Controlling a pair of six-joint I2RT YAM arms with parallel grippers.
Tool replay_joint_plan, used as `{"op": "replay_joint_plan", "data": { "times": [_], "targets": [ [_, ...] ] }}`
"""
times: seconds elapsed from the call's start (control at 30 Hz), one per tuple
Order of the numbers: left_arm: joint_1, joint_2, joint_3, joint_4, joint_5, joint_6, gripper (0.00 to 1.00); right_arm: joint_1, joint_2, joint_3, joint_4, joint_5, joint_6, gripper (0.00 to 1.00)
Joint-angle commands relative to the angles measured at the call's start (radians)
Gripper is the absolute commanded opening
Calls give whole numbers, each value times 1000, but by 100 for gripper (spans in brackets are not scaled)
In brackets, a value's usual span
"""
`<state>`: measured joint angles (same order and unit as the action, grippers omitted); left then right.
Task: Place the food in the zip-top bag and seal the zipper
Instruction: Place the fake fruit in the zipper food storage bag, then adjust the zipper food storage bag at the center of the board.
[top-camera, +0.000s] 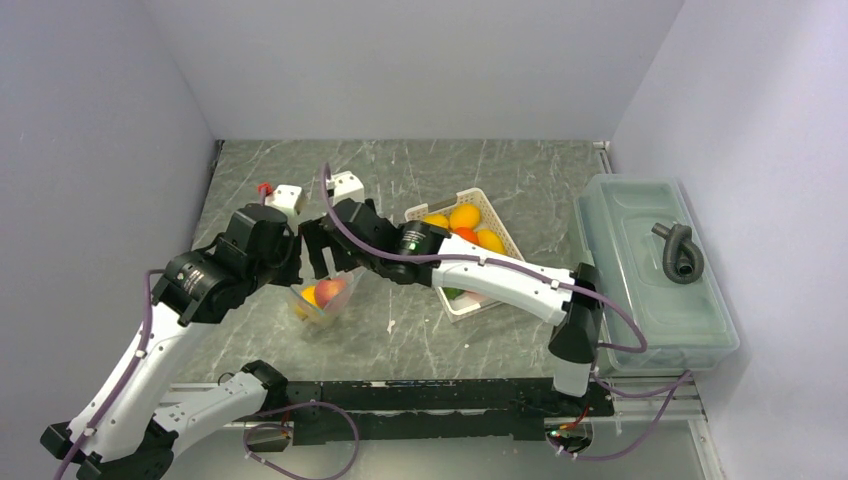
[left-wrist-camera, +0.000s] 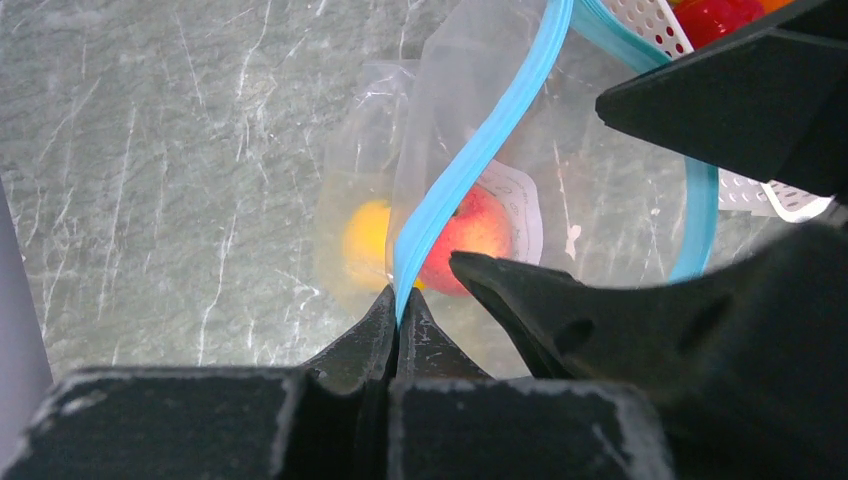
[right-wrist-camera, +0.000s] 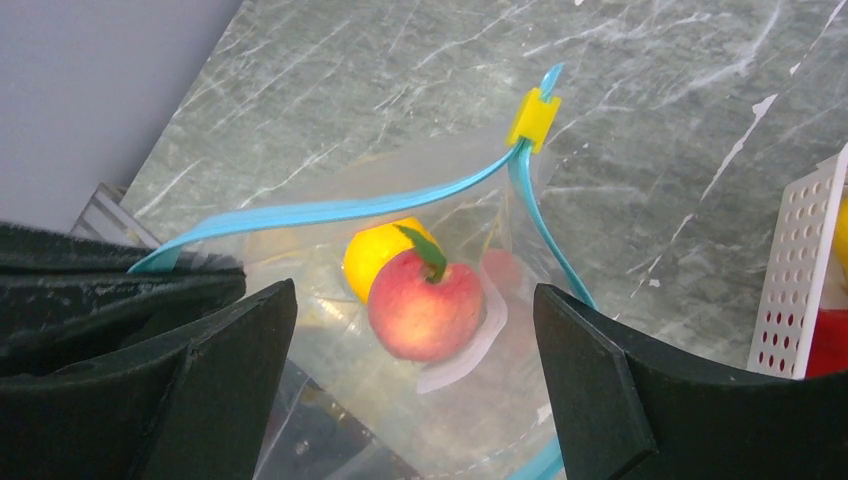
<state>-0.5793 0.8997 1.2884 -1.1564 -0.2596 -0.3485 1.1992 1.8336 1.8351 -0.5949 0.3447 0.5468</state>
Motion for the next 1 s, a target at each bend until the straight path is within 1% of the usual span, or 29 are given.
{"op": "replay_joint_plan", "data": {
  "times": [0.0,0.27,0.53,0.8,0.97],
  "targets": [
    [1,3,11,18,-4,14,0,3,-98,-28,65,-52,1,91],
    [1,14,12,17,-8,7,0,6,-231,-135,134,-141,8,87],
    [1,28,16,10,-8,0,0,7,-348,-246,112,-106,34,83],
    [1,40,6,15,-3,-9,0,10,-363,-357,120,-140,89,78],
    [1,47,1,18,-2,-14,0,10,-337,-384,135,-137,117,73]
  ]
}}
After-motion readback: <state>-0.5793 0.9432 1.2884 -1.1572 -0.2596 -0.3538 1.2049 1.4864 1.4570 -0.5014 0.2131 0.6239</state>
